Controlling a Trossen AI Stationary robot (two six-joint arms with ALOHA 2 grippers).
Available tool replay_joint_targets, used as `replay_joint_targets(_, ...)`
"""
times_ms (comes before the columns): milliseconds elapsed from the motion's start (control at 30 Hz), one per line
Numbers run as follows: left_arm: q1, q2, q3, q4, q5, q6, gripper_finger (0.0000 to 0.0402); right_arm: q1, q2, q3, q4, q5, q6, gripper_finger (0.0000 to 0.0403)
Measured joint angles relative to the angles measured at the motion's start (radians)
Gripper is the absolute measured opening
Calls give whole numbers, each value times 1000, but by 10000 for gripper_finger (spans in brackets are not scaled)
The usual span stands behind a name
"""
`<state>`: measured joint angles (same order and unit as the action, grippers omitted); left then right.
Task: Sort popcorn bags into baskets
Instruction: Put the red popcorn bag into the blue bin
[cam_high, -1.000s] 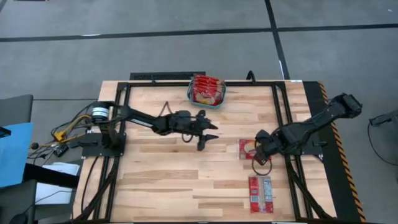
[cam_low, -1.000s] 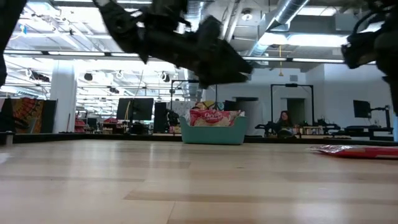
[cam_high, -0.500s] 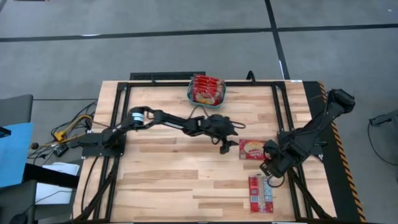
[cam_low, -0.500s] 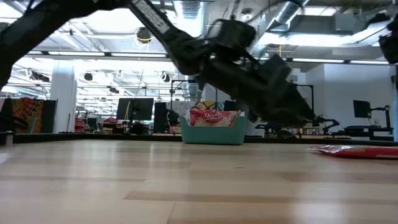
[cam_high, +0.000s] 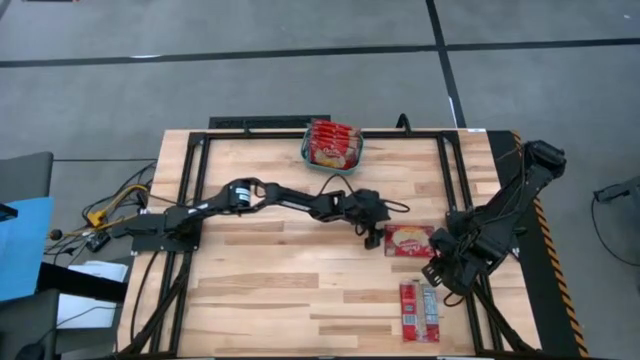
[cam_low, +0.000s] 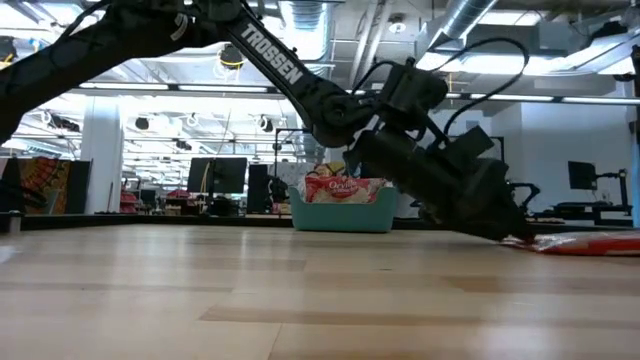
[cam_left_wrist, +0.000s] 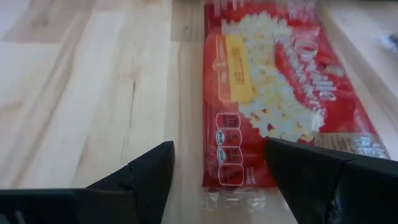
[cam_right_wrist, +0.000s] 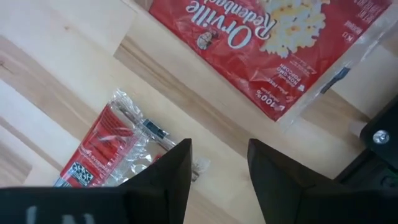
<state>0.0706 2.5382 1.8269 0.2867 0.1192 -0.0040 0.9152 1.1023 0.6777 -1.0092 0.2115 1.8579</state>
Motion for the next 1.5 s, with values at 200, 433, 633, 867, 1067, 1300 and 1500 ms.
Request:
replay_joint_targets(200, -5, 0, 2, -91, -12, 79, 179, -1, 0, 0, -3, 0, 1, 181)
replay_joint_targets(433, -6, -5, 5, -211, -16, 169, 15, -15, 0, 0, -7, 1, 2, 171)
replay_joint_targets(633, 2, -18, 4, -277, -34, 168, 2, -13, 0, 0, -6, 32, 17, 163)
replay_joint_targets(867, -22, -93, 0, -485, -84, 113, 0, -4, 0, 0, -3, 80, 19, 165)
replay_joint_targets(1067, -102, -188, -82, -609, -115, 19, 0, -5, 0, 0, -6, 114, -4, 170)
replay_joint_targets(1300, -197, -306, -119, -561, -229, 157, 0, 3, 0, 0, -7, 160, -26, 167)
replay_joint_targets(1500, -163, -332, -116, -470, -120, 232, 66, 31, 0, 0, 3, 162, -5, 164)
